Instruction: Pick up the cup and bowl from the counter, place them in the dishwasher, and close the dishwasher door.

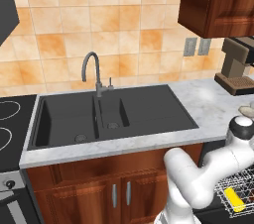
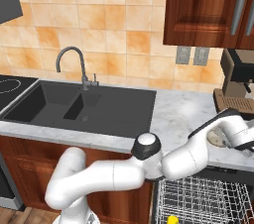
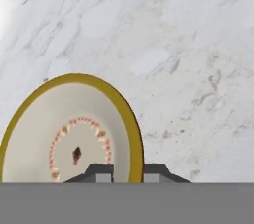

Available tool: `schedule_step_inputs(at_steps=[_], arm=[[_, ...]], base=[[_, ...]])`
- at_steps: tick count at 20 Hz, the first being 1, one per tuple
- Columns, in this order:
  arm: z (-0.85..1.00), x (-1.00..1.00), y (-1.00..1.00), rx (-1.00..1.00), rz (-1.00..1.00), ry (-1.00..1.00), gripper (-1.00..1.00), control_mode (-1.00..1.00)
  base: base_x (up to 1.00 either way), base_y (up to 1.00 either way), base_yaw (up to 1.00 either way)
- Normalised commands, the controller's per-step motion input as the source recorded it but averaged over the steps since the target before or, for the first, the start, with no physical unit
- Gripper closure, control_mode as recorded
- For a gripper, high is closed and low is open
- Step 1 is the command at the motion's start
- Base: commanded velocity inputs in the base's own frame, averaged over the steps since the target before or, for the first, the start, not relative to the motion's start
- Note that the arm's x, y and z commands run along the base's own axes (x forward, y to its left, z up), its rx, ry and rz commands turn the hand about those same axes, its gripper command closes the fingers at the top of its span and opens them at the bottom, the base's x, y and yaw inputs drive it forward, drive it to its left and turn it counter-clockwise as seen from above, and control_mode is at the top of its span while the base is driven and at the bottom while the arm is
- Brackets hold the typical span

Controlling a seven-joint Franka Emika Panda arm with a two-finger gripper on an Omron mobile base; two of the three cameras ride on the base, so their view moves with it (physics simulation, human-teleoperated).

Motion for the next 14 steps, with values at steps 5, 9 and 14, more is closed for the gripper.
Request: schedule_step_inputs(at_steps=[5, 9, 14], arm=[[-0.38, -0.49, 0.92, -0.07, 0.02, -0.01, 1.0, -1.0], [-0.34, -0.52, 0.93, -0.07, 0.02, -0.03, 1.0, -1.0], [-0.27, -0.55, 0.85, -0.05, 0.02, -0.05, 1.0, -1.0]], base=[[0.0, 0.0, 0.0], [0.0, 0.0, 0.0], [0.0, 0.0, 0.0]])
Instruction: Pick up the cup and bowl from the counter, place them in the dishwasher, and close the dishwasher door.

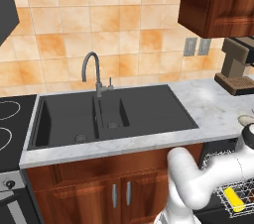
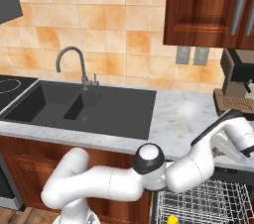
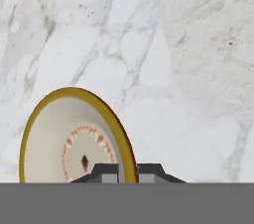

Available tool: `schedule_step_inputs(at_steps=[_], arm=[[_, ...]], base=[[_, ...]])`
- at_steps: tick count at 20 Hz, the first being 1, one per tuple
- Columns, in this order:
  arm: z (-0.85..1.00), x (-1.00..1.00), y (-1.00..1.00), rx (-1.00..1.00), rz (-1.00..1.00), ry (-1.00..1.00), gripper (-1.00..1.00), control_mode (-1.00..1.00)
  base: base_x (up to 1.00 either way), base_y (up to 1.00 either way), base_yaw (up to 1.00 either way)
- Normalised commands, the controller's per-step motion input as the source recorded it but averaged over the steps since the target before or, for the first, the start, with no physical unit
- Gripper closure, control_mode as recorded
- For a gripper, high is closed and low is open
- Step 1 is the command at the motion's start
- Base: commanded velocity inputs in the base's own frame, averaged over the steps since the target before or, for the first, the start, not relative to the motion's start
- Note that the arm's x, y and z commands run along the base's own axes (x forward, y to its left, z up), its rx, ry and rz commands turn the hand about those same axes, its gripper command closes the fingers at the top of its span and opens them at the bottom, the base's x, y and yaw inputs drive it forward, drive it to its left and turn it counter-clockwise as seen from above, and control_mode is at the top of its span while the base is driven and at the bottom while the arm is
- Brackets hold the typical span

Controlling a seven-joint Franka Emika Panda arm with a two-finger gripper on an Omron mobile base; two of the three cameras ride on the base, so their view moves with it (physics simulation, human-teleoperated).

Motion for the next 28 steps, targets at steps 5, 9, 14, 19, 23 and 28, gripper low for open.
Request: schedule_step_inputs(at_steps=[5, 9, 14, 19, 23, 28], arm=[[-0.16, -0.59, 0.72, -0.03, 0.0, -0.07, 1.0, -1.0], [-0.16, -0.69, 0.61, -0.04, 0.0, -0.1, 1.0, -1.0], [-0.13, -0.78, 0.38, -0.06, -0.03, -0.15, 1.0, -1.0], [-0.19, -0.76, 0.24, -0.14, -0.18, -0.18, 1.0, -1.0], [-0.27, -0.49, 0.17, -0.22, -0.34, -0.19, 1.0, -1.0], [-0.23, -0.09, 0.07, -0.2, -0.43, -0.17, 1.0, -1.0]], base=[[0.0, 0.0, 0.0], [0.0, 0.0, 0.0], [0.0, 0.0, 0.0], [0.0, 0.0, 0.0], [0.0, 0.0, 0.0], [0.0, 0.0, 0.0]])
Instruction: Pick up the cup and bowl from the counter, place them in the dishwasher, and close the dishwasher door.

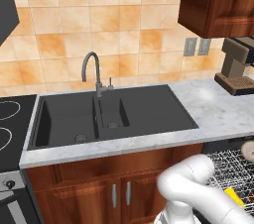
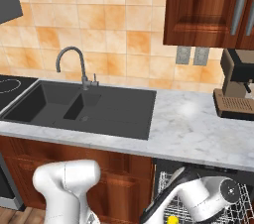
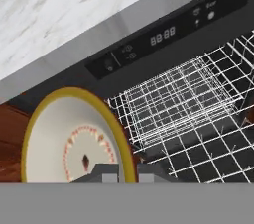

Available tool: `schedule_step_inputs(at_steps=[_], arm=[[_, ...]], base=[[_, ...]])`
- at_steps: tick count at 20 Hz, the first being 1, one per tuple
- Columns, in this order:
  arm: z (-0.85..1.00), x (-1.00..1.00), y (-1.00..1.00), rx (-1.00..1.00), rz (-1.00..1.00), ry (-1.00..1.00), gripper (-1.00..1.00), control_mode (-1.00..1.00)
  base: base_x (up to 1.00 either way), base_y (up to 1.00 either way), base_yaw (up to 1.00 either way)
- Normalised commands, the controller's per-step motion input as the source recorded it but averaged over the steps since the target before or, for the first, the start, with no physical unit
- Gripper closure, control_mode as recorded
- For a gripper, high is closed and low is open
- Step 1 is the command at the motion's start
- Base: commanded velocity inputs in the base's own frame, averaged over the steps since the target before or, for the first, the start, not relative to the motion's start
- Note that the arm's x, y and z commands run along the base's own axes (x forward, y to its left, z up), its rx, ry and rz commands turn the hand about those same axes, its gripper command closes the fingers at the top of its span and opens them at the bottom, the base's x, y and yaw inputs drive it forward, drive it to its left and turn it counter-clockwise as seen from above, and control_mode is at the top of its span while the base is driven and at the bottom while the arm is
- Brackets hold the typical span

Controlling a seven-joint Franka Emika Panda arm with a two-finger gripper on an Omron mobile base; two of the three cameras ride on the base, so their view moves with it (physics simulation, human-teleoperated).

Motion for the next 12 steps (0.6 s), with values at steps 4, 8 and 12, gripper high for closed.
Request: schedule_step_inputs(at_steps=[4, 8, 12], arm=[[-0.07, 0.0, 0.0, -0.07, -0.32, -0.12, 1.0, -1.0], [0.0, 0.0, -0.04, 0.03, -0.12, -0.07, 1.0, -1.0], [-0.04, -0.1, -0.1, 0.19, -0.08, -0.04, 1.0, -1.0]], base=[[0.0, 0.0, 0.0], [0.0, 0.0, 0.0], [0.0, 0.0, 0.0]])
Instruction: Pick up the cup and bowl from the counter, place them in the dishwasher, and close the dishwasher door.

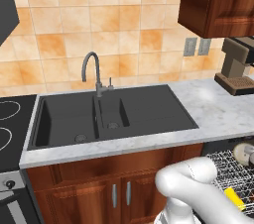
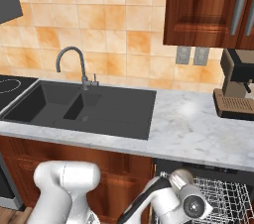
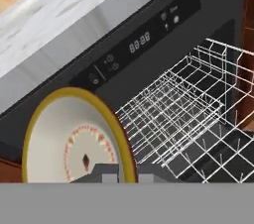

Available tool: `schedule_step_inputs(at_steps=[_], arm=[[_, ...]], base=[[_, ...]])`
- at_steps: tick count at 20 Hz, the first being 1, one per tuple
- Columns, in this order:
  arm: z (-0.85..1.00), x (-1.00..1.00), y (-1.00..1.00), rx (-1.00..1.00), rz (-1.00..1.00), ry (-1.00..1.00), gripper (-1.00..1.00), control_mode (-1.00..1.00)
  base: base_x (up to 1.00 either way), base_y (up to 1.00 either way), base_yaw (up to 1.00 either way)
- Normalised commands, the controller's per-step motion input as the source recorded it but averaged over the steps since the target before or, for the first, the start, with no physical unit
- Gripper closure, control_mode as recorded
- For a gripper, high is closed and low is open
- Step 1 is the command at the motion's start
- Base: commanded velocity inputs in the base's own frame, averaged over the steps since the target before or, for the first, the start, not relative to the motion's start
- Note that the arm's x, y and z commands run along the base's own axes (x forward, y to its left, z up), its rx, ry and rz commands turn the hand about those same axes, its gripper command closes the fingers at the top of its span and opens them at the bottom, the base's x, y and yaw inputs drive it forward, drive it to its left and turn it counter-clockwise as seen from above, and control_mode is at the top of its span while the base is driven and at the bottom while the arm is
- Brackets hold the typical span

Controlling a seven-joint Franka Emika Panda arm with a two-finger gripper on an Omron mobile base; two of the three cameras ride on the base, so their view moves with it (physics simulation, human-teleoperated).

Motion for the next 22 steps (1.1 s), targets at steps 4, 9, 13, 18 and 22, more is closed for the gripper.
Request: schedule_step_inputs(at_steps=[4, 9, 13, 18, 22], arm=[[-0.12, -0.19, -0.17, 0.27, -0.06, -0.02, 1.0, -1.0], [-0.1, -0.1, -0.29, 0.24, -0.04, -0.01, 1.0, -1.0], [-0.2, 0.0, -0.38, 0.11, -0.05, 0.0, 1.0, -1.0], [-0.47, 0.0, -0.31, 0.02, -0.06, 0.0, 1.0, -1.0], [-0.65, 0.0, -0.18, 0.0, -0.05, 0.0, 1.0, -1.0]], base=[[0.0, 0.0, 0.0], [0.0, 0.0, 0.0], [0.0, 0.0, 0.0], [0.0, 0.0, 0.0], [0.0, 0.0, 0.0]])
